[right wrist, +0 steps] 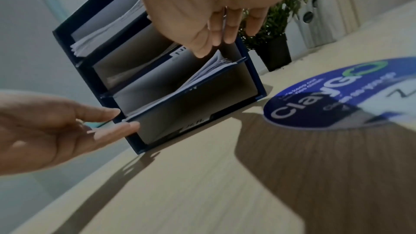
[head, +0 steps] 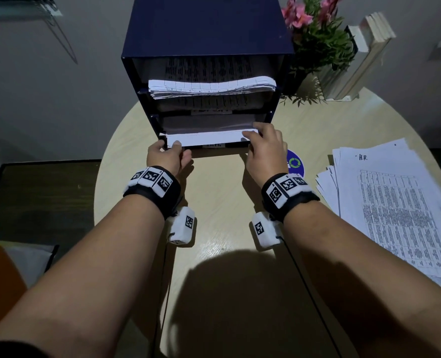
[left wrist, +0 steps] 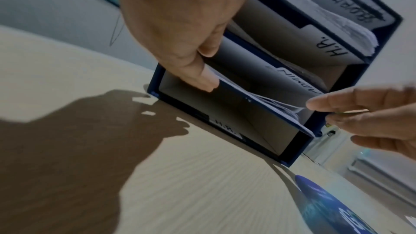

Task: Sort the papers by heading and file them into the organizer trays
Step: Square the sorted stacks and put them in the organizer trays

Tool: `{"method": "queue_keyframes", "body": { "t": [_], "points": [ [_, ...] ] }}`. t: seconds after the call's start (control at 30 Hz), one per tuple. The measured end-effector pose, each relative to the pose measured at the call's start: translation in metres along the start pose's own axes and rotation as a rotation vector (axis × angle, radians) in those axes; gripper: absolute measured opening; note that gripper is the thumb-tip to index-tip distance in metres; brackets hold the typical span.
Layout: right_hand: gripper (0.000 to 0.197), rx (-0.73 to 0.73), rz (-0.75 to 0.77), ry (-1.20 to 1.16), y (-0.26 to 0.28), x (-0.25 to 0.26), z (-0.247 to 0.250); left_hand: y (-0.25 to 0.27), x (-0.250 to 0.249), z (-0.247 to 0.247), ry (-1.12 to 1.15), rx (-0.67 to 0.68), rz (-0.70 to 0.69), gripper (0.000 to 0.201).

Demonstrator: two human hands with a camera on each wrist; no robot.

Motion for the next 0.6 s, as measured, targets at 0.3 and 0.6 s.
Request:
{"method": "queue_keyframes", "body": {
  "t": [0.3, 0.6],
  "points": [
    [0.038, 0.093, 0.12, 0.077, -0.003, 0.0, -0.021, -0.02, 0.003, -0.004, 0.009, -0.061, -0.12, 0.025],
    [0.054, 0.023, 0.121, 0.136, -0.01, 0.001, -0.022, -0.032, -0.005, -0.013, 0.056, -0.118, -0.299, 0.021]
  ]
}}
Point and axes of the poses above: each hand's wrist, its own y-axis away from the middle knuckle, its own z-axis out of the back of the hand, x = y × z, the point moved 5 cm from there along -y, towards the middle knuckle, and after that the axes turned 8 degrees about y, right-handed, at the moved point
